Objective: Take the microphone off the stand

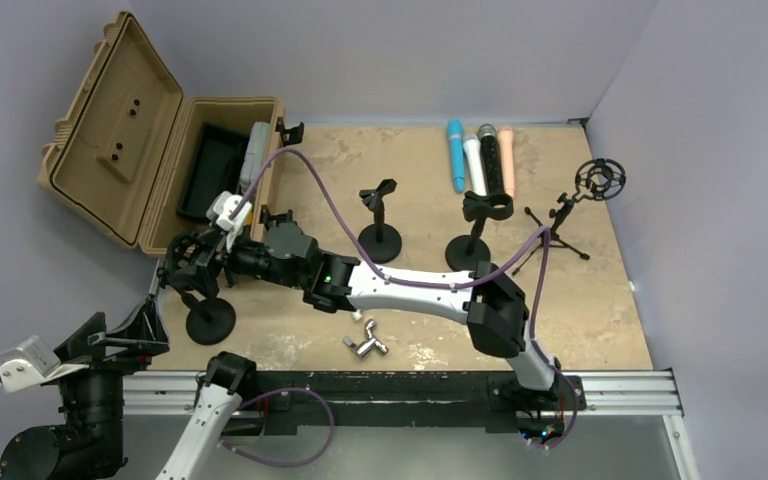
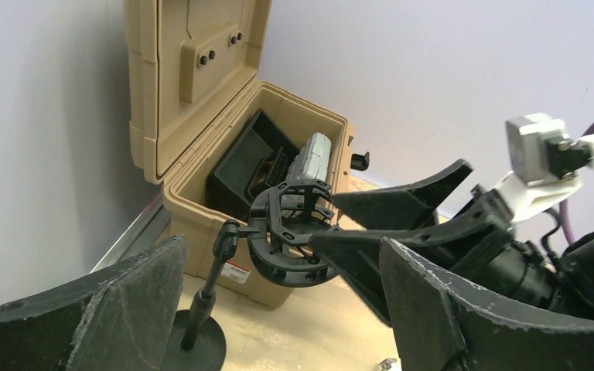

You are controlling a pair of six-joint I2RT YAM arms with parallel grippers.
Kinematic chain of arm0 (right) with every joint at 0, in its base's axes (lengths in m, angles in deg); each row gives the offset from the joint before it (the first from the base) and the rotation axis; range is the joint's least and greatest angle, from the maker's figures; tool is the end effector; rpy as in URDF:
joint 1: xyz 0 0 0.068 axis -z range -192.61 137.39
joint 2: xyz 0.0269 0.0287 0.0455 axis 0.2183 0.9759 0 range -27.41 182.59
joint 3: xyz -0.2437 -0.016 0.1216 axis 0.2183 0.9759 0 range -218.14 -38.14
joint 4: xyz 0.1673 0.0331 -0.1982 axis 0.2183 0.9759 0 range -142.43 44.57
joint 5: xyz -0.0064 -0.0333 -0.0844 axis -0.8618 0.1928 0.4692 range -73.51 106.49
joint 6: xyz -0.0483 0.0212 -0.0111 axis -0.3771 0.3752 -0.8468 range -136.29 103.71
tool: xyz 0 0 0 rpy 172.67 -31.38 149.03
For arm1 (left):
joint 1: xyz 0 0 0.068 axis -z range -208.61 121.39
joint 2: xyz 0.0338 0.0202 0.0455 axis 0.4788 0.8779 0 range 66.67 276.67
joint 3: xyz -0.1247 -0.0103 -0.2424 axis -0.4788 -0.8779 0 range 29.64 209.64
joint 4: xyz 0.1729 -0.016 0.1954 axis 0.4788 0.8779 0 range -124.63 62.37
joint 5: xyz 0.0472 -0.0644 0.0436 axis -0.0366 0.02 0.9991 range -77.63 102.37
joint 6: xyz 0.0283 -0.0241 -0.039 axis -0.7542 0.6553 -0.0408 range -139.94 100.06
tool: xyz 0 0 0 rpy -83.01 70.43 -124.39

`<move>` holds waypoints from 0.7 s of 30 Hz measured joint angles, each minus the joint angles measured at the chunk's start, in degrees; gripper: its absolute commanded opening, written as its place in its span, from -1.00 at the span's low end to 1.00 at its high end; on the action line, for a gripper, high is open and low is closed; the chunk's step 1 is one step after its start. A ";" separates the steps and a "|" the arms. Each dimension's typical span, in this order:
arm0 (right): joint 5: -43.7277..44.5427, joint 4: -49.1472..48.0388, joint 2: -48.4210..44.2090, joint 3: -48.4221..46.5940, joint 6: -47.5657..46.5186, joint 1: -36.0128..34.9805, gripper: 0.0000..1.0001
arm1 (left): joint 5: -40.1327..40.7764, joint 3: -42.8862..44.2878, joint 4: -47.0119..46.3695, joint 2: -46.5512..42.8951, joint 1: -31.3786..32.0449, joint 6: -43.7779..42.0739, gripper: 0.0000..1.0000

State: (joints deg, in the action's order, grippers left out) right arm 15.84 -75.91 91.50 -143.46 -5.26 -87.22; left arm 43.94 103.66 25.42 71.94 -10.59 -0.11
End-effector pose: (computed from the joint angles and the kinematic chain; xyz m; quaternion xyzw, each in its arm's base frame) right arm 0.1344 0.4898 0.3642 -0.3427 0.5447 0.5229 0.5589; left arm -0.0959 0.0507 0.4036 -0.2164 0.6236 -0.0691 0.7481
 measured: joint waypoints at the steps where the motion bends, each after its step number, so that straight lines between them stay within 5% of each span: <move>1: -0.22 0.42 0.37 0.00 -0.28 -0.04 0.52 | 0.02 0.00 0.00 0.00 0.00 0.00 0.82; 5: -0.90 2.86 2.16 -0.57 -1.46 -0.59 0.47 | 0.00 -0.04 0.00 0.00 0.00 0.00 0.81; 12: -1.46 3.37 4.22 -1.95 -2.82 -1.25 0.10 | -0.04 -0.37 0.02 0.00 0.00 0.07 0.81; 21: -1.27 3.41 3.98 -1.92 -4.15 -1.51 -0.61 | -0.31 -0.52 0.46 0.00 0.00 0.11 0.81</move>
State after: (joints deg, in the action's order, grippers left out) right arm 14.57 -72.50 95.48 -145.38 -9.41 -88.72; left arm 43.63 103.14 25.88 71.94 -10.59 0.00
